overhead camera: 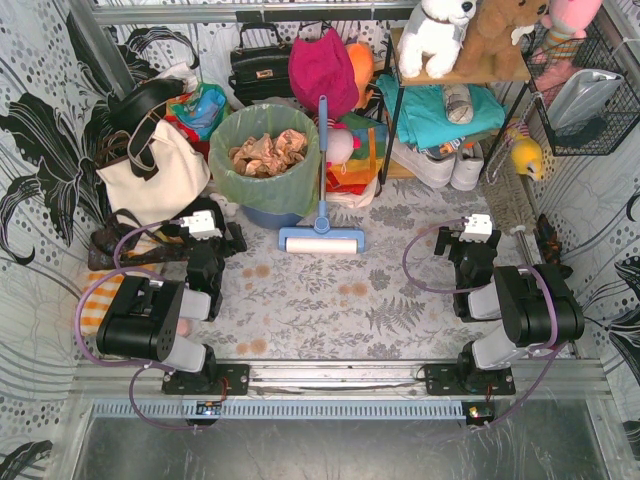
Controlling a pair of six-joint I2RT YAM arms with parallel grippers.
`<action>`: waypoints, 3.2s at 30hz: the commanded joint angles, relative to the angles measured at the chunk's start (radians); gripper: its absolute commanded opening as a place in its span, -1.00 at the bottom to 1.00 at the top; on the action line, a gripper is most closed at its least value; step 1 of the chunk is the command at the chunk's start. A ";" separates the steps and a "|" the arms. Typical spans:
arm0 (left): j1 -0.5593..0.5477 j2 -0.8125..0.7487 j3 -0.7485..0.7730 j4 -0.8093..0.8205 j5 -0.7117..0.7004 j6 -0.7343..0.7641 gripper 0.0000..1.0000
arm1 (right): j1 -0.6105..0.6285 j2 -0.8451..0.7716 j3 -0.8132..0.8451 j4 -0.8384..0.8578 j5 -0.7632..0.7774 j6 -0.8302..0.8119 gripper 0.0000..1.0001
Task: Tie the trash bag
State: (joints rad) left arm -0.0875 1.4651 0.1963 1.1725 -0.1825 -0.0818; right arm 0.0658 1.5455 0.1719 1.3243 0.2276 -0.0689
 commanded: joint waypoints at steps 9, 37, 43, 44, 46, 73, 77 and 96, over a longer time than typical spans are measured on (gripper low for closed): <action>0.009 -0.080 0.007 -0.006 -0.014 -0.004 0.96 | -0.008 -0.084 -0.002 -0.027 0.001 -0.003 0.93; 0.006 -0.623 0.635 -1.411 -0.049 -0.235 0.96 | 0.012 -0.367 0.720 -1.377 -0.494 0.463 0.76; 0.007 -0.638 0.663 -1.476 -0.033 -0.225 0.96 | 0.149 -0.324 0.722 -1.273 -0.516 0.450 0.67; 0.007 -0.642 0.662 -1.476 -0.028 -0.225 0.96 | 0.174 -0.308 0.726 -1.247 -0.527 0.446 0.66; 0.007 -0.641 0.670 -1.486 -0.015 -0.225 0.96 | 0.224 -0.267 0.741 -1.206 -0.561 0.446 0.62; 0.008 -0.596 0.785 -1.646 0.054 -0.265 0.96 | 0.523 0.412 1.109 -0.968 -0.394 0.504 -0.04; 0.008 -0.600 0.782 -1.645 0.054 -0.263 0.96 | 0.525 0.437 1.104 -0.944 -0.404 0.507 -0.11; 0.008 -0.609 0.782 -1.649 0.053 -0.262 0.96 | 0.556 0.388 1.067 -0.879 -0.385 0.467 -1.00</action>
State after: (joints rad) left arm -0.0841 0.8680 0.9699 -0.4950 -0.1196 -0.3576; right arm 0.6060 2.0235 1.2724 0.4286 -0.1837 0.4473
